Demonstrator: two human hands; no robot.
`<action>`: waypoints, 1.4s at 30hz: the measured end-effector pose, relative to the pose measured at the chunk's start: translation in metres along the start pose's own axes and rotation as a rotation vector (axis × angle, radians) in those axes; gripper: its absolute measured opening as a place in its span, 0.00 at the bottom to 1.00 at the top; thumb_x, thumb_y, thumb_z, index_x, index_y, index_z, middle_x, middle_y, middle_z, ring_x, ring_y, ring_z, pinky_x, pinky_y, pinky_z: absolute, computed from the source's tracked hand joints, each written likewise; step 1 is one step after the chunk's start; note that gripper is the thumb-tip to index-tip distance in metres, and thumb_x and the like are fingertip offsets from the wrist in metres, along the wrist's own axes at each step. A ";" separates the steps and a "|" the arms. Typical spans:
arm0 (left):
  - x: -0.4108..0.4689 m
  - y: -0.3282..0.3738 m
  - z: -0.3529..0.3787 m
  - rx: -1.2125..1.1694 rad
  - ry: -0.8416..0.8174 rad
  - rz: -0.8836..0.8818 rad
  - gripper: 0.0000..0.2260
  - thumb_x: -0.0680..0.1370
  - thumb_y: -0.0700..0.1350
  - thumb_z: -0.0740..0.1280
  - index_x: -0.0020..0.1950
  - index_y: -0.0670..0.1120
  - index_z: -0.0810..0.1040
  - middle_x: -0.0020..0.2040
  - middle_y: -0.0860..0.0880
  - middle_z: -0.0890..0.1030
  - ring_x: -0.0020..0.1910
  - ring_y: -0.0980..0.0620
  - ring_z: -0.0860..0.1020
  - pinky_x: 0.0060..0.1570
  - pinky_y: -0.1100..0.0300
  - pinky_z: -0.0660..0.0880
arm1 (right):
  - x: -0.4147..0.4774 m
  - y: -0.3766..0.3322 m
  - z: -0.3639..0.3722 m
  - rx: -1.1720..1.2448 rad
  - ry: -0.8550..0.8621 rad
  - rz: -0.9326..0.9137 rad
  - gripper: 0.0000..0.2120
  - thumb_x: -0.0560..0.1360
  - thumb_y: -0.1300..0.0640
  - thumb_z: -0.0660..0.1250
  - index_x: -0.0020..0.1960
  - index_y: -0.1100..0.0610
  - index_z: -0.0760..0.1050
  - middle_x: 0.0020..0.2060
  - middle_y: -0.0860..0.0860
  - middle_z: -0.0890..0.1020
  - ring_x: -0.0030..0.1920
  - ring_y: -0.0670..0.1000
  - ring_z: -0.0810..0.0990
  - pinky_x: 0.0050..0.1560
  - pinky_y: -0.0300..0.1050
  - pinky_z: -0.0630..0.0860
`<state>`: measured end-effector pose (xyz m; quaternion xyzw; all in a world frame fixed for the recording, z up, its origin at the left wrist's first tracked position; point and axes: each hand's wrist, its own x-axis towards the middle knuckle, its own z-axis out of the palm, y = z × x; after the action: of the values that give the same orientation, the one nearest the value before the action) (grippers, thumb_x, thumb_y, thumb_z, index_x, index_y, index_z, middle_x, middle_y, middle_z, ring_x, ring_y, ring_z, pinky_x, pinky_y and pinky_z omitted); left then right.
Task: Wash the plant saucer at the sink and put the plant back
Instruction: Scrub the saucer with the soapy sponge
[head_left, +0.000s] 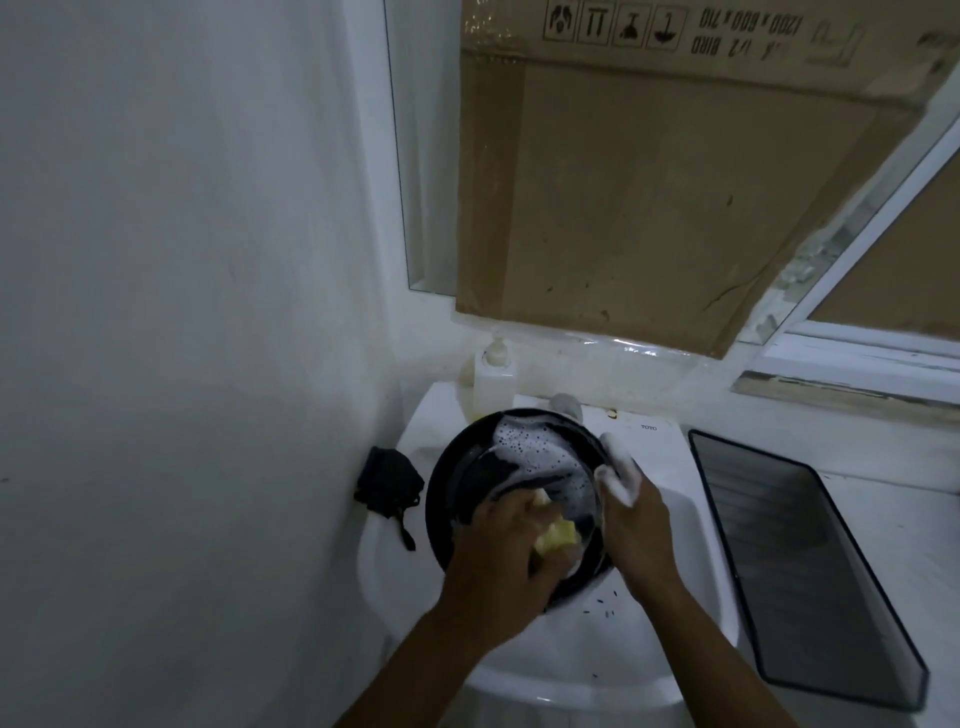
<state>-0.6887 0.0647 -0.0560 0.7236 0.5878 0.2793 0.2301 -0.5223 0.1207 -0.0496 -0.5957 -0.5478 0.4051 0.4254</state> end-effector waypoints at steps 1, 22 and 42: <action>0.000 0.001 0.008 0.002 0.006 0.027 0.21 0.79 0.59 0.62 0.68 0.52 0.76 0.70 0.49 0.71 0.69 0.46 0.67 0.68 0.48 0.67 | 0.000 0.000 0.000 -0.012 0.008 -0.010 0.20 0.83 0.57 0.58 0.75 0.51 0.66 0.68 0.41 0.70 0.68 0.39 0.68 0.65 0.27 0.65; 0.058 -0.071 -0.029 0.427 0.047 0.604 0.20 0.72 0.29 0.72 0.64 0.33 0.77 0.66 0.33 0.75 0.65 0.29 0.72 0.58 0.38 0.76 | 0.005 -0.012 -0.020 -0.230 -0.009 -0.014 0.19 0.83 0.57 0.58 0.74 0.54 0.68 0.69 0.49 0.74 0.63 0.41 0.70 0.48 0.13 0.60; 0.047 -0.078 -0.005 0.409 0.084 0.590 0.18 0.74 0.31 0.71 0.63 0.33 0.77 0.64 0.33 0.76 0.63 0.30 0.74 0.59 0.43 0.76 | -0.008 -0.020 -0.016 -0.281 -0.095 -0.198 0.37 0.76 0.76 0.60 0.75 0.44 0.60 0.66 0.44 0.69 0.68 0.41 0.67 0.63 0.19 0.58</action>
<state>-0.7413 0.1261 -0.0978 0.8810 0.4064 0.2397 -0.0345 -0.5137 0.1125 -0.0255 -0.5728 -0.6744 0.3081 0.3494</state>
